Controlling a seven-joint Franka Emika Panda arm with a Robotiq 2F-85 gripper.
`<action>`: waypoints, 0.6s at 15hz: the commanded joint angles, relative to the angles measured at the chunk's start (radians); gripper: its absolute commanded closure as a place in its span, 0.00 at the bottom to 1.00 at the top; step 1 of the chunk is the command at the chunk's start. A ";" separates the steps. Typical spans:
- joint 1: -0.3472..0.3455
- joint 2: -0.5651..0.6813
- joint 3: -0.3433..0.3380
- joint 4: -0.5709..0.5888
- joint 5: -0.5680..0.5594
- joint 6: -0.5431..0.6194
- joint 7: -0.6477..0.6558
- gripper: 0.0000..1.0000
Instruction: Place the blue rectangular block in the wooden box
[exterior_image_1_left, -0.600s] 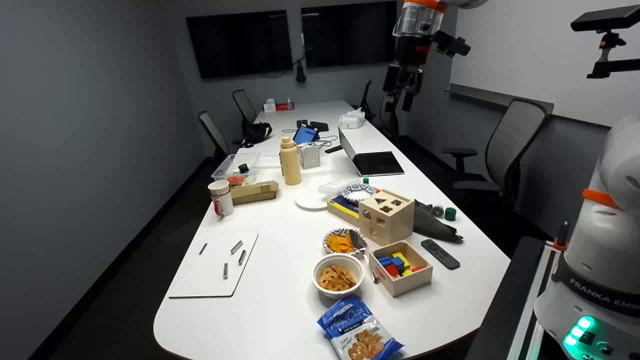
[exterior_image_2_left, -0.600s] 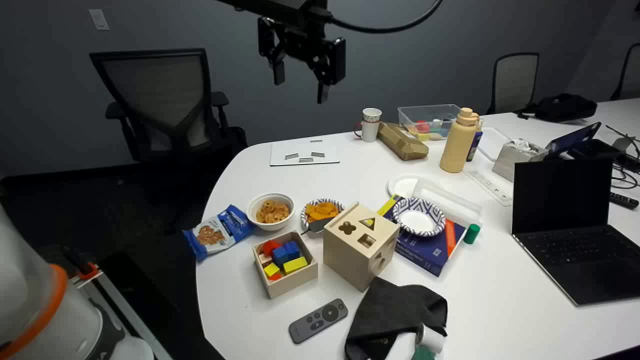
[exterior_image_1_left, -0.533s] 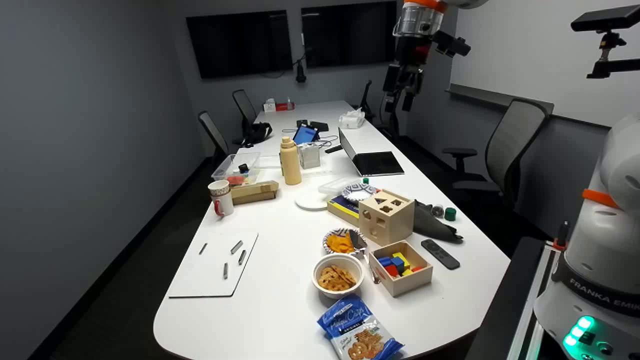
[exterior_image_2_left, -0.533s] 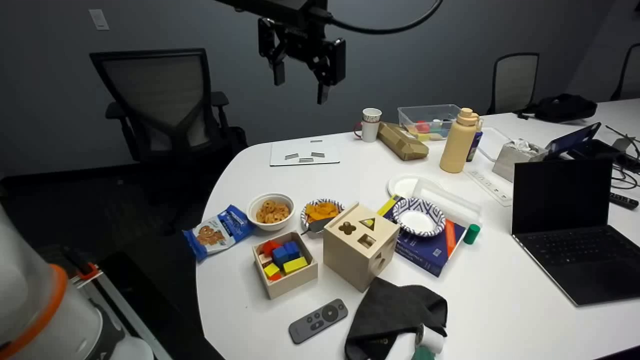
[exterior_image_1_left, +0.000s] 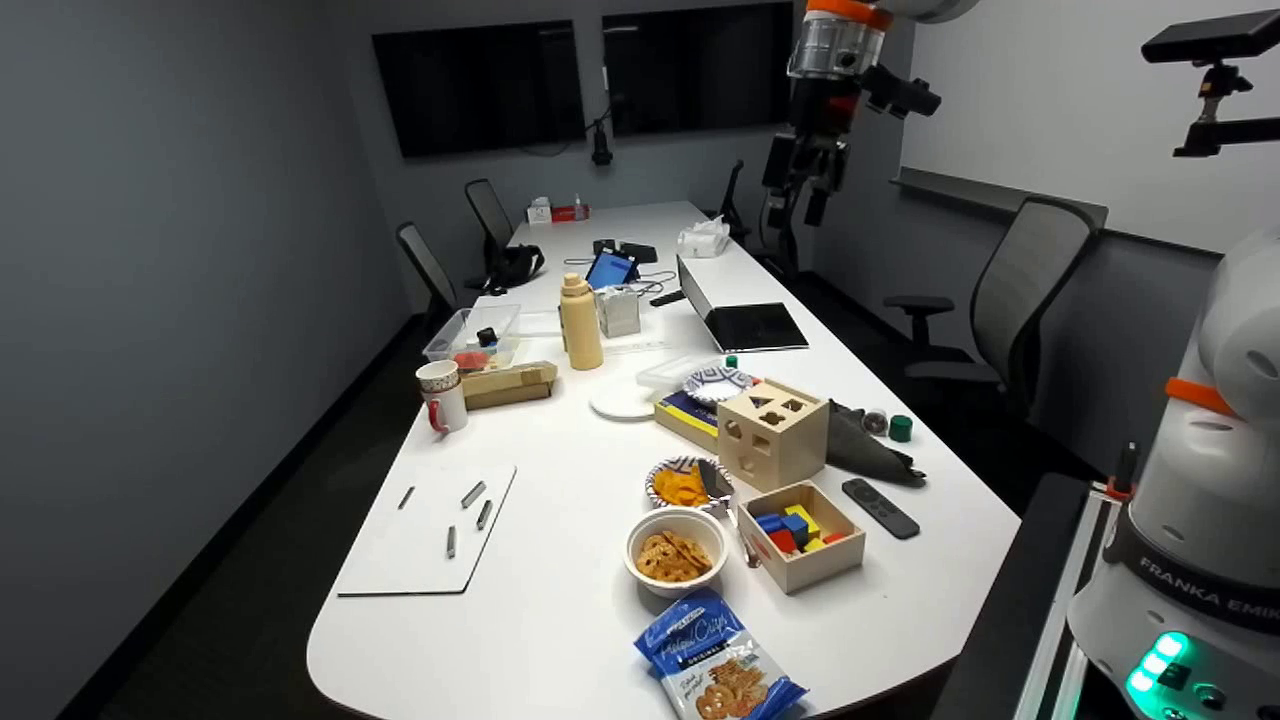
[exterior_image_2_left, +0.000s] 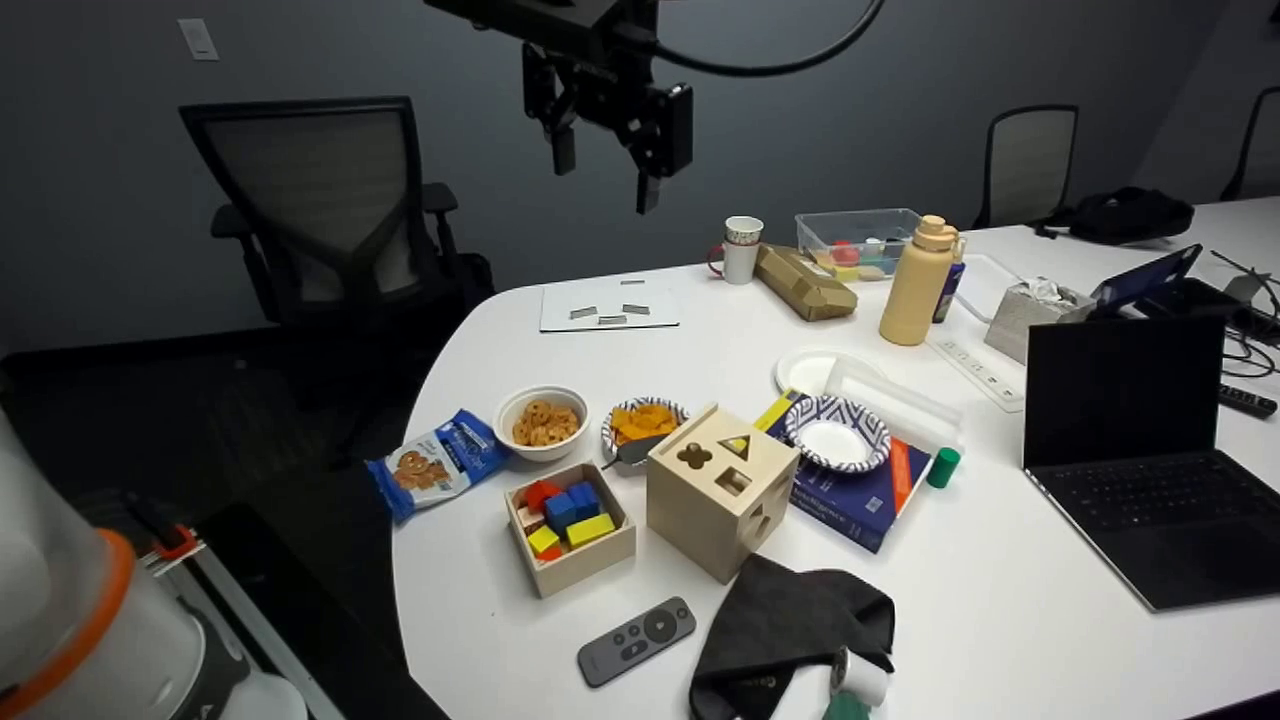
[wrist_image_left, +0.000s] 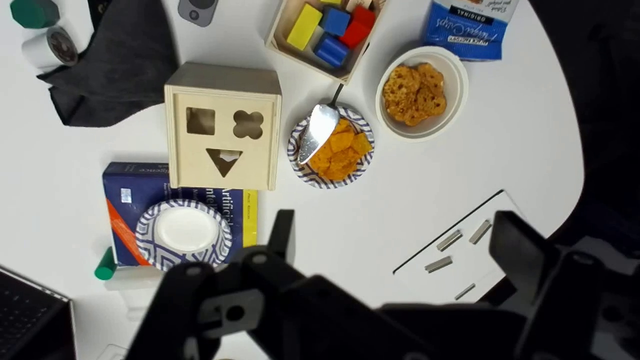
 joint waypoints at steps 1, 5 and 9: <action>-0.052 0.056 0.081 -0.060 -0.003 0.157 0.201 0.00; -0.072 0.154 0.200 -0.129 -0.024 0.368 0.495 0.00; -0.103 0.224 0.305 -0.215 -0.073 0.531 0.797 0.00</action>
